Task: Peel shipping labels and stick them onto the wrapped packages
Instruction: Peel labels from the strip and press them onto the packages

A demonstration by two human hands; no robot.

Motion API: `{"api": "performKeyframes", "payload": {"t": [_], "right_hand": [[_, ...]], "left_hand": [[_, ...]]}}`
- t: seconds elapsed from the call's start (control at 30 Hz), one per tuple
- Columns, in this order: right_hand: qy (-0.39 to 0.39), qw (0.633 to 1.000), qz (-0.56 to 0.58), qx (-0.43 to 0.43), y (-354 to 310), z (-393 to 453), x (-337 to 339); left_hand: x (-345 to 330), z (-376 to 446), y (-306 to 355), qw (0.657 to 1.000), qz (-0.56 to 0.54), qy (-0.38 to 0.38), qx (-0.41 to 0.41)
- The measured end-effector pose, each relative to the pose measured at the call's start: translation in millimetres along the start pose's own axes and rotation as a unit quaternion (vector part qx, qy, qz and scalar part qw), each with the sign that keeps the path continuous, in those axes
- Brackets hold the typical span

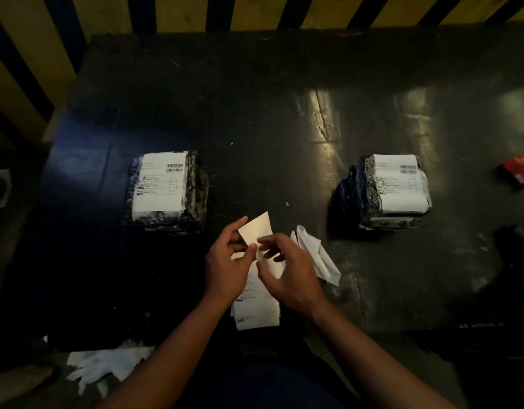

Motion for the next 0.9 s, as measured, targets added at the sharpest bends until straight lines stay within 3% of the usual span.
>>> {"api": "performKeyframes", "payload": {"t": [0.27, 0.43, 0.57, 0.7, 0.9], "right_hand": [[0.049, 0.999, 0.018, 0.014, -16, 14, -7], [0.073, 0.992, 0.105, -0.022, -24, 30, 10], [0.073, 0.972, 0.211, -0.076, -21, 41, 18], [0.061, 0.962, 0.250, -0.087, -26, 47, 16], [0.085, 0.985, 0.140, -0.045, -42, 52, 6]], "left_hand": [[7, -7, -5, 0.994, -0.101, -0.003, 0.031], [33, 2, -22, 0.991, -0.104, 0.040, 0.077], [43, 9, -31, 0.979, -0.149, 0.016, 0.135], [50, 9, -15, 0.971, -0.207, -0.018, 0.119], [84, 17, 3, 0.992, -0.108, 0.063, 0.037]]}}
Point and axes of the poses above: each hand's wrist, its own z-axis towards the middle knuckle, its own x-axis out of the back of the hand, y = z × x, the point moved 9 cm from there along z, towards the middle knuckle, and after that the axes turned 9 degrees about z, right-handed, at the moved point
